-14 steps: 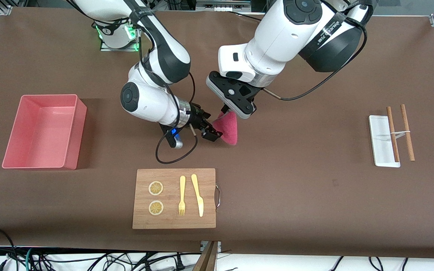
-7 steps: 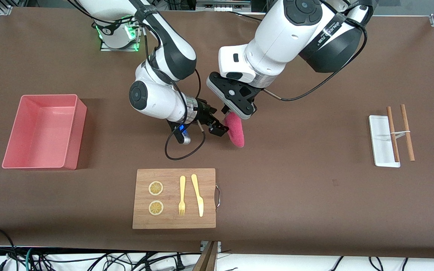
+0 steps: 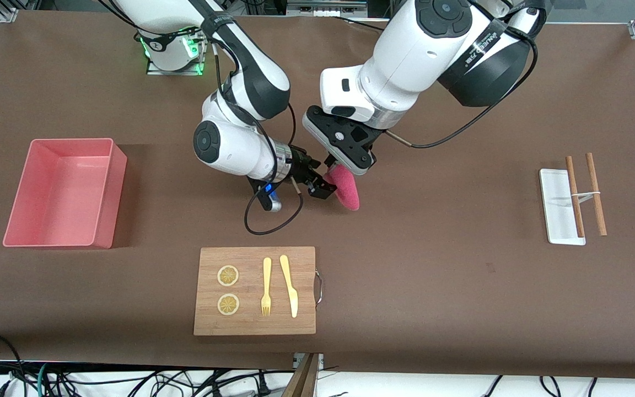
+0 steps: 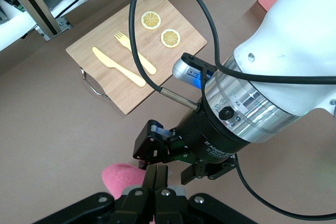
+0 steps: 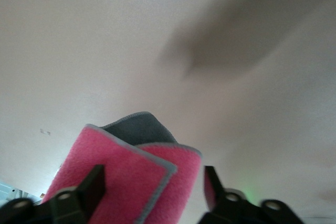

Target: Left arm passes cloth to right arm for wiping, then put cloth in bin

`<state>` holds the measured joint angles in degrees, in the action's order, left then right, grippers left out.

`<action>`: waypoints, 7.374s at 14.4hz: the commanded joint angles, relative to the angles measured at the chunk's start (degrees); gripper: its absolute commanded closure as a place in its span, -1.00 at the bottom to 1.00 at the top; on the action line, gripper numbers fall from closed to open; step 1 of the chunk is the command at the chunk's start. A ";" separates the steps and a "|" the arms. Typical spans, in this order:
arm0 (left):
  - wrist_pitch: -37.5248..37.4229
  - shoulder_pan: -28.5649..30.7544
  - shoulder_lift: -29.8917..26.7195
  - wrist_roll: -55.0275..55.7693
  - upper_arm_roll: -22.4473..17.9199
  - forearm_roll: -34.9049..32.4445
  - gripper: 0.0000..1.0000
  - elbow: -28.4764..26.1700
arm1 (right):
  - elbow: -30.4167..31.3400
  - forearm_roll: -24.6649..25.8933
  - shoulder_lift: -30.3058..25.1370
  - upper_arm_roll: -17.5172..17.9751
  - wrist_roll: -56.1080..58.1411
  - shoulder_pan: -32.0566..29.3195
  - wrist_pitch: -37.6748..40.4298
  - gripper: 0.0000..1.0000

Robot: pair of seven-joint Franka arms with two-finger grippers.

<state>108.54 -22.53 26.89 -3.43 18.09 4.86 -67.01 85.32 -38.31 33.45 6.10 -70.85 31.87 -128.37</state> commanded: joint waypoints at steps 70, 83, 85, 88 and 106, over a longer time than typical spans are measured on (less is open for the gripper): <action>-13.00 18.13 -32.78 7.92 -21.08 -4.16 -1.00 -32.39 | -3.23 40.70 -2.17 -17.43 75.43 -14.56 44.19 1.00; -13.62 21.04 -31.02 7.92 -14.75 -7.58 -1.00 -31.51 | -3.67 20.04 5.92 -17.43 41.61 3.19 25.02 1.00; -13.62 21.12 -31.02 7.92 -14.75 -7.58 -1.00 -31.51 | -6.03 16.36 5.84 -15.95 35.72 4.95 24.75 1.00; -13.62 21.04 -31.02 7.92 -14.66 -7.58 -1.00 -31.51 | -10.78 14.59 5.49 -14.45 31.65 4.26 26.32 1.00; -13.70 21.04 -31.02 7.83 -14.66 -7.50 -1.00 -31.60 | -8.59 25.99 0.66 -30.69 82.17 -10.07 52.24 1.00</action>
<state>94.51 -1.96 -4.04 4.71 2.91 -1.77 -98.57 76.55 -14.11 37.84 -22.43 6.94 21.25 -80.29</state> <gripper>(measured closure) 0.000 0.982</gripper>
